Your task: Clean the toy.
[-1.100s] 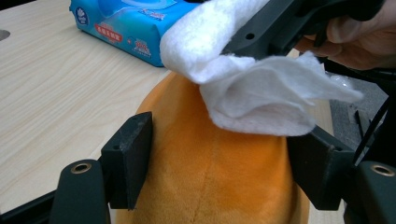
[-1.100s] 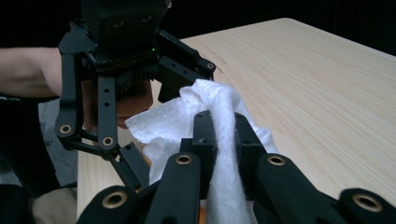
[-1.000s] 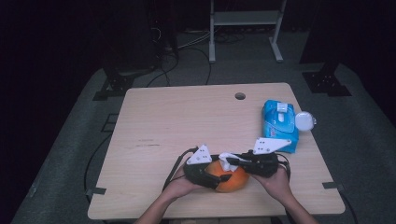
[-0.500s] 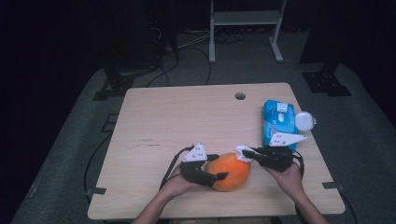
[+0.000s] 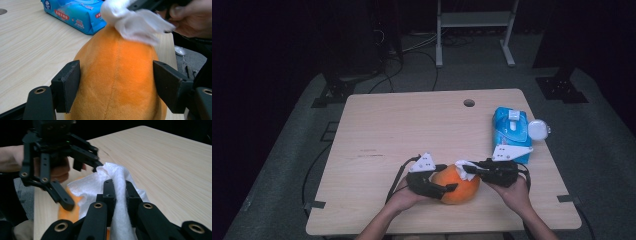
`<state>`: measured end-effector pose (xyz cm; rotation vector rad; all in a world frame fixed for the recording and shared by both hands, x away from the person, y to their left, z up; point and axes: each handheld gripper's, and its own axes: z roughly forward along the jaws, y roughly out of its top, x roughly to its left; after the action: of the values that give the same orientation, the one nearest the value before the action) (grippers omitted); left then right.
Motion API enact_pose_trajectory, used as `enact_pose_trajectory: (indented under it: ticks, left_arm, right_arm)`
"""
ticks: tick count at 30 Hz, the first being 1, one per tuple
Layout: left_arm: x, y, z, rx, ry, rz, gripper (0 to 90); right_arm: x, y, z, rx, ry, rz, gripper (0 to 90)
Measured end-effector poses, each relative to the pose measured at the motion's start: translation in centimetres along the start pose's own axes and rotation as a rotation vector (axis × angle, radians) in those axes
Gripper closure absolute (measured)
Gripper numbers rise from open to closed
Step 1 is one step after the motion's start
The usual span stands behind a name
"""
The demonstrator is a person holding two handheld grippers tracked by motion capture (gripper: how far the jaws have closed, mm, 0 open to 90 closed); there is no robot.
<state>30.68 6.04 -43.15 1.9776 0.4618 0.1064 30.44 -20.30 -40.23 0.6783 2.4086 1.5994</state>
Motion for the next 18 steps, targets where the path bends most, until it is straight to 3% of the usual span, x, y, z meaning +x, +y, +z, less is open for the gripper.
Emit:
enact_pose_trajectory:
  ticks: [3, 7, 9, 11, 13, 18]
  left_arm:
    - [0.0, 0.0, -0.1, -0.002, -0.005, 0.002, 24.5]
    - [0.3, 0.1, -0.4, -0.033, -0.056, 0.02, 15.8]
    - [0.6, 0.1, -0.7, -0.034, -0.058, 0.029, 13.1]
    - [1.1, -0.3, -0.8, -0.029, -0.051, 0.004, 11.3]
    - [1.3, -0.6, -0.6, -0.031, -0.07, -0.019, 14.9]
    - [0.6, -0.2, -0.5, -0.015, -0.04, 0.017, 28.3]
  right_arm:
    - [0.4, 0.2, 0.4, 0.004, 0.003, -0.021, 82.0]
    - [-0.3, -0.2, 0.2, 0.0, 0.01, -0.006, 81.9]
    - [-0.5, -0.4, -0.2, -0.001, -0.005, -0.011, 81.9]
    - [-1.0, -0.7, -0.6, -0.007, -0.005, 0.01, 81.9]
    - [-1.5, -0.9, -0.9, -0.016, -0.007, 0.035, 81.9]
    - [-1.8, -0.9, -1.0, -0.023, -0.017, 0.061, 82.0]
